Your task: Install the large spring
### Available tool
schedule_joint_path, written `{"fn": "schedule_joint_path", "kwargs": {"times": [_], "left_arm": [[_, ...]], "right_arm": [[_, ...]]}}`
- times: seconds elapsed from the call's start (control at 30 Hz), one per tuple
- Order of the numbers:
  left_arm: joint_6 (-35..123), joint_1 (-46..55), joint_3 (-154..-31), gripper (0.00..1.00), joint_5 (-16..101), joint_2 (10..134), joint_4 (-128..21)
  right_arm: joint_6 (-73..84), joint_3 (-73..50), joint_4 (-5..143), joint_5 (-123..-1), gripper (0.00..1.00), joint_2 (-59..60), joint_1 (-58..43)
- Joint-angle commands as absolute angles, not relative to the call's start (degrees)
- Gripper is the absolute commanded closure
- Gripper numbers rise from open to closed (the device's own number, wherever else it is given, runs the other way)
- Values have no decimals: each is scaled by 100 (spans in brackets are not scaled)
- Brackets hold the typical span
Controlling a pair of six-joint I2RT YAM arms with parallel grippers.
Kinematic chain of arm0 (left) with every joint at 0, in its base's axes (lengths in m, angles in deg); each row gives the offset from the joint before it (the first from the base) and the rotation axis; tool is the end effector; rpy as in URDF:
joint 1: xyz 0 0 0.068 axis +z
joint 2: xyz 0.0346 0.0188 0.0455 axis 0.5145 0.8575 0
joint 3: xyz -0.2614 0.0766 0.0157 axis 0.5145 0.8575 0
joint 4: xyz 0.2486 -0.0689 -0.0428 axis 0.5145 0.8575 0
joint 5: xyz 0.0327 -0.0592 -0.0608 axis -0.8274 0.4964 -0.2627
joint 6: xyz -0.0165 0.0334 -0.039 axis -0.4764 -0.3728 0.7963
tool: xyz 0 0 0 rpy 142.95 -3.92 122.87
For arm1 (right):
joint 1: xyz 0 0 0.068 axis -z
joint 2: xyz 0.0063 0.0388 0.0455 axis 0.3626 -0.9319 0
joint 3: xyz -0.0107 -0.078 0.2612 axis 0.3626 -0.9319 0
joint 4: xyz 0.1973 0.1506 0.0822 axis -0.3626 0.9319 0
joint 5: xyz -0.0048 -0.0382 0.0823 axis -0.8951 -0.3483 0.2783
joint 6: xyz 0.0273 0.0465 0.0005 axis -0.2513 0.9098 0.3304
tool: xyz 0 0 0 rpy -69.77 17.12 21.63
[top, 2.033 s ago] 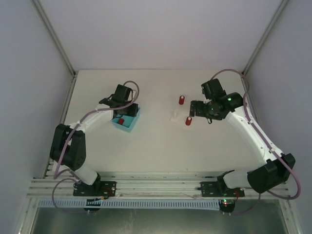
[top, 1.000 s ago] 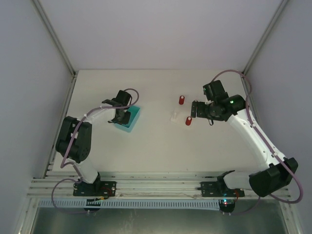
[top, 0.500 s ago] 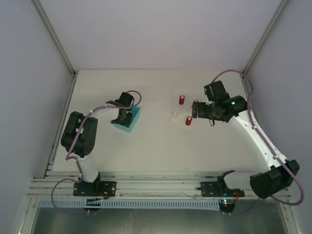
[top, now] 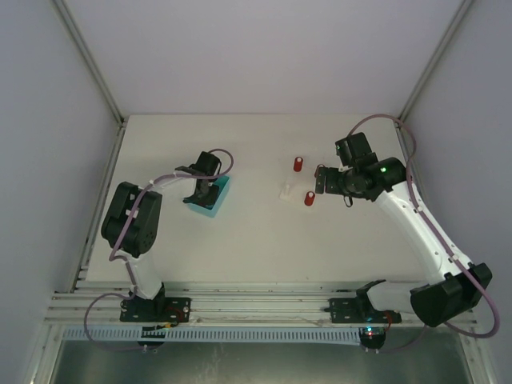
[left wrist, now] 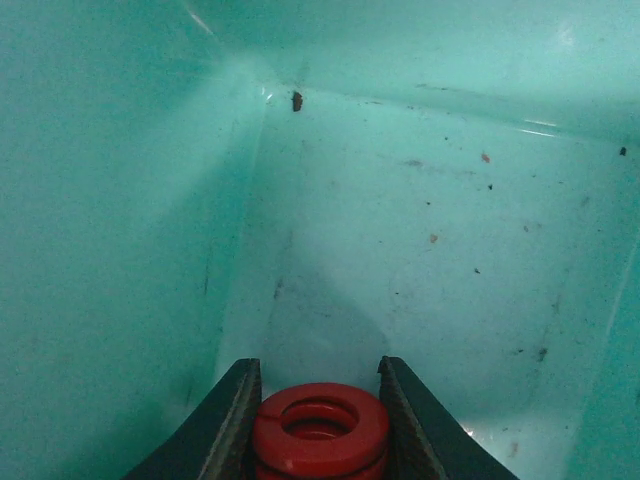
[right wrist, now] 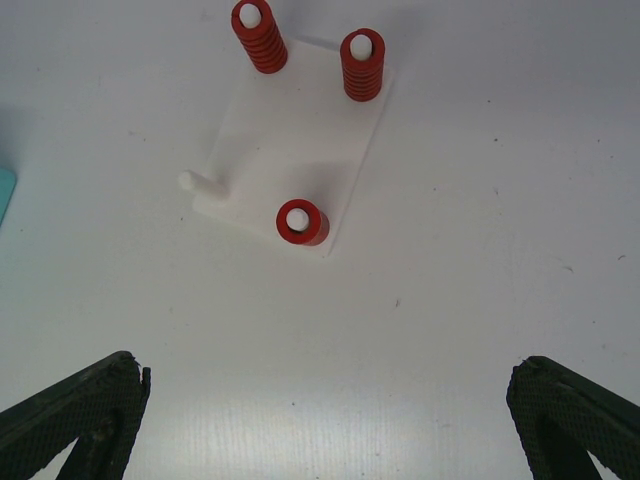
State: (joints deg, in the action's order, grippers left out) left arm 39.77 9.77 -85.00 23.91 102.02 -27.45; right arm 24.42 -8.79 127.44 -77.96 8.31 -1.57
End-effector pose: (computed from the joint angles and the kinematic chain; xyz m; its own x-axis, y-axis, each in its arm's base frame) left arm 0.3405 -0.1250 0.1560 -0.8702 0.1988 -0.4507 0.1692 0.9799 0.1056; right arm 0.2301 0.0915 0.3582 -0.8064 0.1220 -0.5787 0.0424 0.9879 0.1492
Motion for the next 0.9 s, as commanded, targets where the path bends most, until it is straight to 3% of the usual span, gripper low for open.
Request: {"fn": "schedule_joint_path", "kwargs": {"times": [0.0,0.2,0.53,0.87], "left_arm": [[3891,960,-8466,81,2481,10102,-2518],[3859,963,-8774,89,2549,9787,-2325],[3710,961,-9321,91,2817,8942,-2343],[3118,879,-8290,93,5079,7652,-4499]], "right_arm": [[2464,-842,12888,-7871,1,881,-159],[2432,-775,12852,-7643,1,908,-159],[2674,-443,12810,-7254,1,900,-159],[2634,-44,12628,-5917,5,331,-159]]}}
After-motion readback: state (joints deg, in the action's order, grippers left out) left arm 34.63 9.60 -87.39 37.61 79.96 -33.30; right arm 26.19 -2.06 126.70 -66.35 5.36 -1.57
